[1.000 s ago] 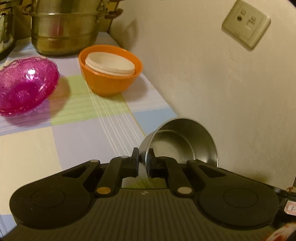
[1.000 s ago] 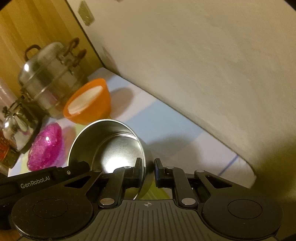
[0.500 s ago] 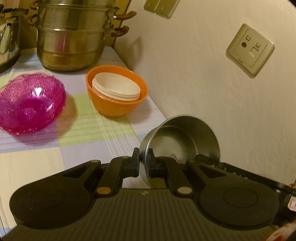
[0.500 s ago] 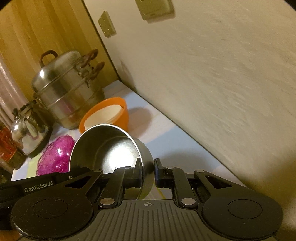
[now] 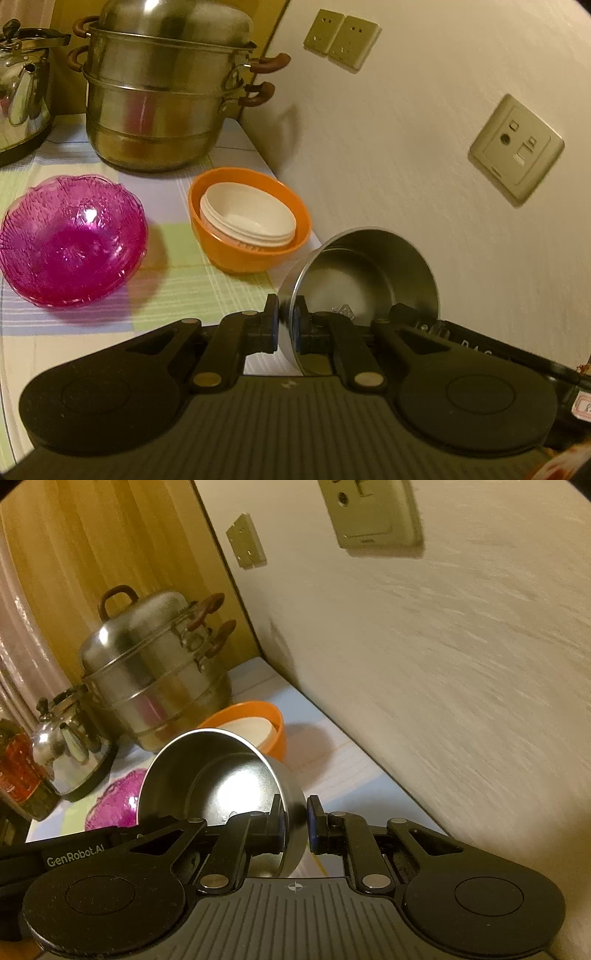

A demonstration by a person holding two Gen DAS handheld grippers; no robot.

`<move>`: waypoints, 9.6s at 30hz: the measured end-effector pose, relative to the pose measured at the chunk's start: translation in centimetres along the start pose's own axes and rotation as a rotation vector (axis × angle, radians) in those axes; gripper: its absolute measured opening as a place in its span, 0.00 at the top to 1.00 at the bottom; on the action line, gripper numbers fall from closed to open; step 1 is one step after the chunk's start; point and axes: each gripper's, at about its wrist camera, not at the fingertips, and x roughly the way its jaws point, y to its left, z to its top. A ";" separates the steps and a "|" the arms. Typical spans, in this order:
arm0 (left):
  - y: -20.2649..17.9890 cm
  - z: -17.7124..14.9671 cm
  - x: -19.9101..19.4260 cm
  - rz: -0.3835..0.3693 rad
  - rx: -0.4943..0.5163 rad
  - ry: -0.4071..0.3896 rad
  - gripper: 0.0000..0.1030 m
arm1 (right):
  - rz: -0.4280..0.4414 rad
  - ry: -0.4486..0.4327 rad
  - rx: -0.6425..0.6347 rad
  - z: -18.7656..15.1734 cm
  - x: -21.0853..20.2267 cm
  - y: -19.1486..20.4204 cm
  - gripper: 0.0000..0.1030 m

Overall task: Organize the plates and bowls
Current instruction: 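Lift the steel bowls with both grippers toward the orange bowl, then lower the steel bowls into the orange bowl, then open both grippers and move them onto the orange bowl rim, then close both grippers on the orange bowl rim, then lift the orange bowl with both grippers over the pink plates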

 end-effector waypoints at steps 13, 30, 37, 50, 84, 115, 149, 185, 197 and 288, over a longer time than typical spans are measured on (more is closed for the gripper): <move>1.4 2.8 0.9 0.010 -0.026 -0.037 0.94 | 0.030 -0.017 -0.020 2.6 2.5 1.8 0.88; 4.0 8.0 4.2 0.026 -0.057 -0.070 0.94 | 0.048 -0.018 -0.025 6.7 7.9 4.3 0.88; 4.6 9.7 5.8 0.034 -0.062 -0.072 0.94 | 0.048 -0.013 -0.016 7.7 9.9 4.4 0.88; 5.9 10.8 8.7 0.048 -0.074 -0.035 0.94 | 0.037 0.030 -0.006 8.7 13.3 4.0 0.88; 7.5 10.1 11.7 0.062 -0.148 0.064 0.91 | 0.027 0.113 0.015 8.3 18.1 3.2 0.88; 8.2 10.4 11.2 0.030 -0.199 0.021 0.86 | 0.129 0.044 0.139 8.8 17.8 0.8 0.81; 8.6 10.2 12.1 0.001 -0.238 0.030 0.86 | 0.166 0.121 0.124 8.0 18.8 1.4 0.81; 8.9 10.5 11.3 -0.025 -0.246 0.008 0.85 | 0.208 0.175 -0.020 7.8 18.5 2.3 0.80; 9.3 10.5 10.5 -0.034 -0.262 0.030 0.85 | 0.321 0.216 -0.223 7.0 16.7 6.1 0.81; 7.8 7.2 16.7 0.127 -0.172 0.088 0.74 | 0.121 0.247 0.218 6.0 22.2 -1.2 0.68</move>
